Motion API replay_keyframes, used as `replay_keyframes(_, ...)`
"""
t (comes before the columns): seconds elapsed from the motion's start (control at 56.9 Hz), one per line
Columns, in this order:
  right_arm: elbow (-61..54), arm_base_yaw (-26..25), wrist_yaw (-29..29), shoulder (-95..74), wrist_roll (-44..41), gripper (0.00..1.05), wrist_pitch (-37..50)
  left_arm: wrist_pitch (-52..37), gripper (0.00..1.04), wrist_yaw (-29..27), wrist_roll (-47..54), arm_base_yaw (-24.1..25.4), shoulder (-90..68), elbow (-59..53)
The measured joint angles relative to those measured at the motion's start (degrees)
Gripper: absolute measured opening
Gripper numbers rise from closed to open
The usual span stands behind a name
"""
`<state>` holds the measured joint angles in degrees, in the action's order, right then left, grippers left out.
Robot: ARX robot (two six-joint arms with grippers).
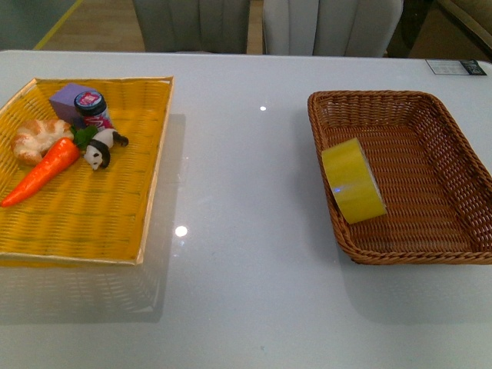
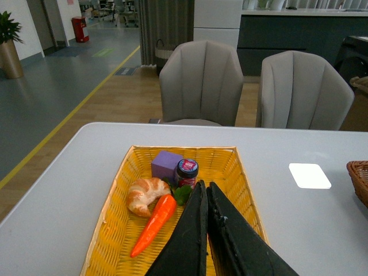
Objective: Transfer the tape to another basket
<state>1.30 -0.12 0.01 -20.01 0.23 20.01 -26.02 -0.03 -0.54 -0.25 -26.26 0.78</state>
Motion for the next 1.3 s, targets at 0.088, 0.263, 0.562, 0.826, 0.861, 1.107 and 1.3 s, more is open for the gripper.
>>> replay_keyframes(0.088, 0.0, 0.0, 0.0, 2.1, 0.0, 0.02, -2.0, 2.5, 0.02, 0.0, 0.0, 0.0, 2.6, 0.0)
replay_keyframes(0.263, 0.0, 0.0, 0.0, 5.6, 0.0, 0.02, -5.5, 6.9, 0.02, 0.0, 0.0, 0.0, 7.2, 0.0)
replay_keyframes(0.562, 0.0, 0.0, 0.0, 10.3, 0.0, 0.02, -10.2, 12.7, 0.02, 0.0, 0.0, 0.0, 13.0, 0.0)
replay_keyframes(0.826, 0.0, 0.0, 0.0, 19.6, 0.0, 0.02, -19.9, 20.8, 0.02, 0.0, 0.0, 0.0, 19.7, 0.0)
replay_keyframes(0.861, 0.0, 0.0, 0.0, 19.6, 0.0, 0.02, -19.9, 24.5, 0.02, 0.0, 0.0, 0.0, 22.9, 0.0)
replay_keyframes(1.107, 0.0, 0.0, 0.0, 19.7, 0.0, 0.02, -20.0, 26.0, 0.02, 0.0, 0.0, 0.0, 25.4, 0.0)
replay_keyframes(1.3, 0.0, 0.0, 0.0, 19.7, -0.1, 0.03, -20.0, 26.0, 0.02, 0.0, 0.1, 0.0, 25.4, 0.0)
